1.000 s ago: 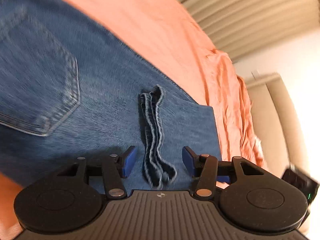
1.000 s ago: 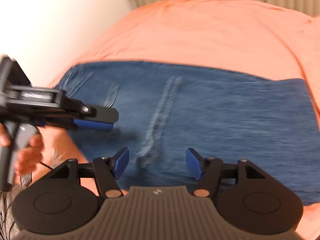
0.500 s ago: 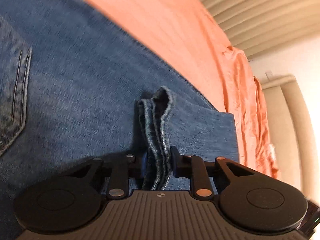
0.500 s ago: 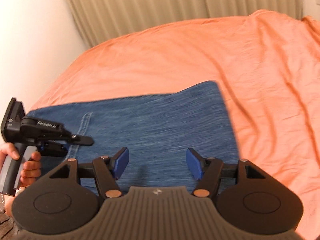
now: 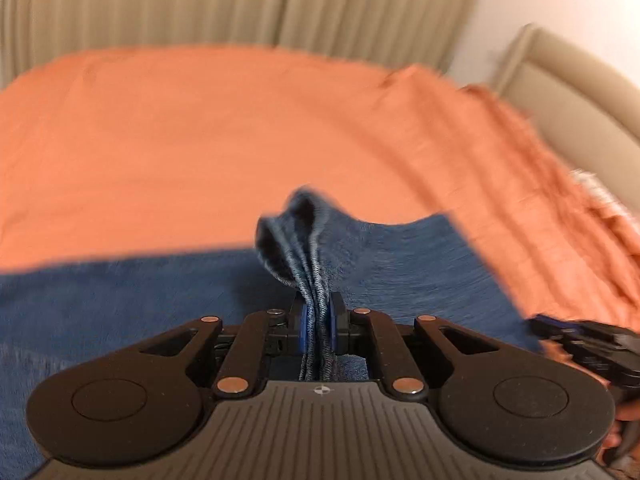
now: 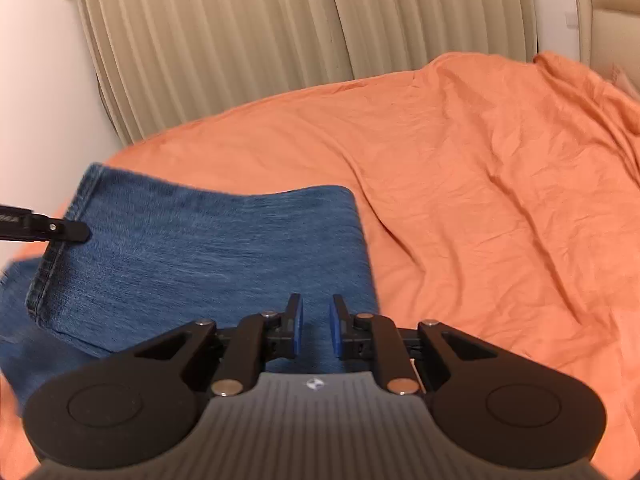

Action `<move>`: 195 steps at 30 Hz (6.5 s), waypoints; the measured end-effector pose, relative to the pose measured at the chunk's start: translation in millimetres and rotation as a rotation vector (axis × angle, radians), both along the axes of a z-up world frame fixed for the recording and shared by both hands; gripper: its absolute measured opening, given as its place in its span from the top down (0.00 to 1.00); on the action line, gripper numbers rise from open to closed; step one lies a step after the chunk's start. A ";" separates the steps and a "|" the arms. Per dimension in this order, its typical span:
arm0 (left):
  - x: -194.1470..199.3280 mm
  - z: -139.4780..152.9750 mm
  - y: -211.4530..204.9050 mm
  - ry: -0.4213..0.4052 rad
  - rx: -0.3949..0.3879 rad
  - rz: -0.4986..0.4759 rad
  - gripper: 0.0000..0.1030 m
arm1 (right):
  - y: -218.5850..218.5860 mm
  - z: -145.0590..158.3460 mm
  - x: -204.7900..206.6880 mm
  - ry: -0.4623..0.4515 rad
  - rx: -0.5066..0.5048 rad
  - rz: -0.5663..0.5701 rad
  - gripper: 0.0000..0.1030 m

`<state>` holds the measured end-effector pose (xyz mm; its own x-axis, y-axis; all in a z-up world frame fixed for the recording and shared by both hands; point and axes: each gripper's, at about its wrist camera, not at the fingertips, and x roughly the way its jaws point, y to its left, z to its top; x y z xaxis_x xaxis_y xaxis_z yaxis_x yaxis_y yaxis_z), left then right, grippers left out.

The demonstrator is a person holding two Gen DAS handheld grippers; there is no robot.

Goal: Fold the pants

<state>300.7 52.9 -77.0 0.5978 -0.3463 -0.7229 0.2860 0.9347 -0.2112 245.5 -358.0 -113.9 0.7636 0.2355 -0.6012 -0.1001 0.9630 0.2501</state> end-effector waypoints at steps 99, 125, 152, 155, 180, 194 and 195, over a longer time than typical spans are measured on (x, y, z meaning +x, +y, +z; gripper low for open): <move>-101.0 -47.3 347.9 -0.040 -0.561 0.845 0.77 | 292.4 -2.6 127.8 0.163 -0.512 0.866 0.70; -63.7 108.7 -16.6 -0.203 -0.132 0.240 0.84 | 109.0 72.3 -2.1 0.105 -0.196 0.589 0.71; -47.9 50.5 34.5 -0.051 0.009 0.231 0.85 | 136.7 57.4 32.6 0.117 0.168 0.492 0.49; -49.2 39.6 55.8 -0.024 -0.008 0.247 0.85 | 150.6 40.7 66.1 0.184 0.238 0.426 0.48; -38.1 6.4 75.5 0.046 -0.106 0.177 0.84 | 147.5 57.1 50.5 0.299 0.332 0.300 0.92; -27.8 -8.5 82.6 0.100 -0.152 0.210 0.84 | 128.1 -17.9 75.9 0.438 0.581 0.231 0.62; -27.0 -8.8 82.4 0.102 -0.152 0.212 0.84 | 128.9 -24.5 78.3 0.450 0.613 0.223 0.64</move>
<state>273.7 135.3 -85.8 0.5953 -0.3300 -0.7326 0.0570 0.9268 -0.3712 323.8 -229.1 -138.4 0.3737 0.7434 -0.5547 -0.0381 0.6099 0.7916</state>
